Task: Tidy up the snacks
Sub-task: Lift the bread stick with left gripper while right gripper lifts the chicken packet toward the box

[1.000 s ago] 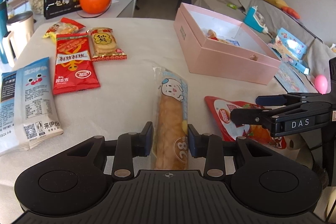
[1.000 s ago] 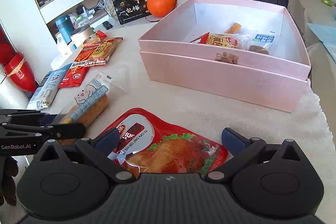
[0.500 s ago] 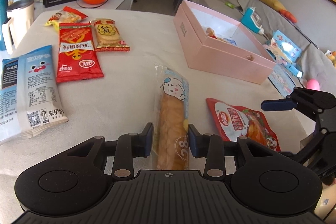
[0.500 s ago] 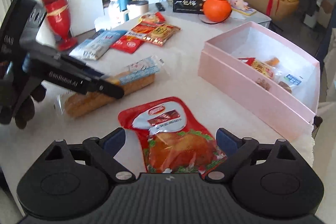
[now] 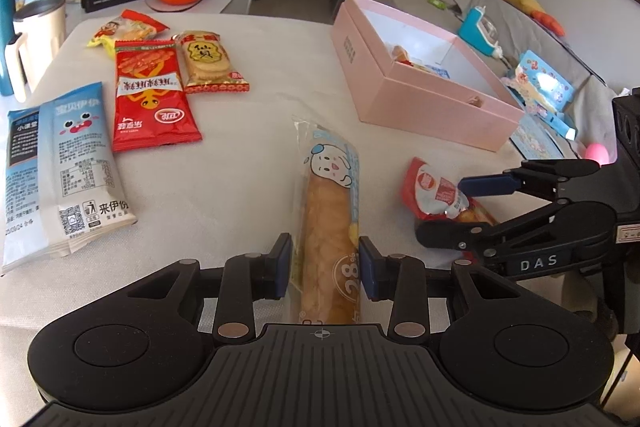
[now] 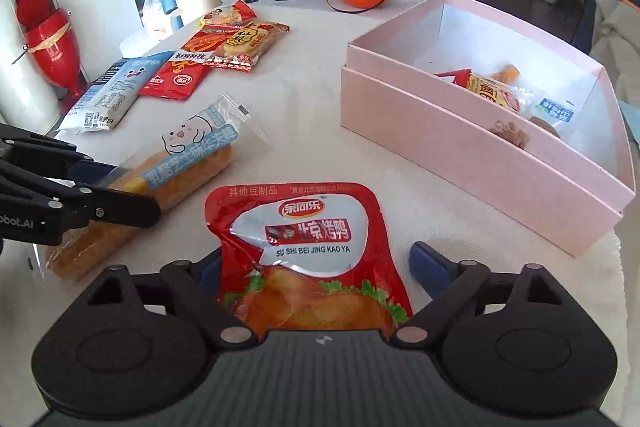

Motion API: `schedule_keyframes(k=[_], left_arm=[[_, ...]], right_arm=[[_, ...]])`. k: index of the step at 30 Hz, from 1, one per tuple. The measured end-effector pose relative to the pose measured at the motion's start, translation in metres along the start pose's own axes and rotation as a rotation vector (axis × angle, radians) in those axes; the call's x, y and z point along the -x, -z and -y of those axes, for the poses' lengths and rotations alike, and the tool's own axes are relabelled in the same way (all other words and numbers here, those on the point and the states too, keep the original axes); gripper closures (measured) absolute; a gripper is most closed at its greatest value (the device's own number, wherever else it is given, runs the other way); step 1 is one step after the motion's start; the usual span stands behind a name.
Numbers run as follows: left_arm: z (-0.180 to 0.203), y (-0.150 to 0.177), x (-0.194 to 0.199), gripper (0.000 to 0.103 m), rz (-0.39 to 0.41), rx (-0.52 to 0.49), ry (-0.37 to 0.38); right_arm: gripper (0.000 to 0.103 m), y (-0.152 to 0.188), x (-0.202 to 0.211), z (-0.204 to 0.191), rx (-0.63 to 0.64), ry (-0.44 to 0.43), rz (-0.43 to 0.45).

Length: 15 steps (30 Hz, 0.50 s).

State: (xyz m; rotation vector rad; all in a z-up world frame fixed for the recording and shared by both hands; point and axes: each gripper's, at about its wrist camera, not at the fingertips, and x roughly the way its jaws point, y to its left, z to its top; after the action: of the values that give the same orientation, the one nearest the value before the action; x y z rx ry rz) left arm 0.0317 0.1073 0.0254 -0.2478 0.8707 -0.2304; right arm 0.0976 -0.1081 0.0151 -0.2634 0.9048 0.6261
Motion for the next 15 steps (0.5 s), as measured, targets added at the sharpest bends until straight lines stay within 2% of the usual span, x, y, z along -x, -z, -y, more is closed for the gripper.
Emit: schedule_keyframes(k=[2, 3, 5, 8, 9, 15], left_arm=[[0.0, 0.0, 0.0, 0.062, -0.001, -0.001, -0.001], [0.0, -0.001, 0.0, 0.062, -0.003, -0.001, -0.002], [0.001, -0.002, -0.002, 0.062, -0.008, -0.005, -0.008], [0.006, -0.007, -0.006, 0.063, -0.015, -0.029, -0.024], [0.008, -0.009, -0.008, 0.063, -0.019, -0.041, -0.031], [0.023, -0.015, -0.015, 0.065, -0.035, -0.123, -0.06]], right_arm=[[0.029, -0.001, 0.007, 0.005, -0.053, -0.017, -0.023], [0.037, 0.0, 0.011, 0.009, -0.08, -0.026, -0.027], [0.042, 0.002, 0.021, 0.017, -0.114, -0.031, -0.023], [0.065, 0.002, 0.039, 0.02, -0.12, -0.034, 0.011], [0.069, 0.001, 0.045, 0.02, -0.117, -0.027, 0.022], [0.078, 0.002, 0.074, 0.021, -0.093, 0.011, 0.056]])
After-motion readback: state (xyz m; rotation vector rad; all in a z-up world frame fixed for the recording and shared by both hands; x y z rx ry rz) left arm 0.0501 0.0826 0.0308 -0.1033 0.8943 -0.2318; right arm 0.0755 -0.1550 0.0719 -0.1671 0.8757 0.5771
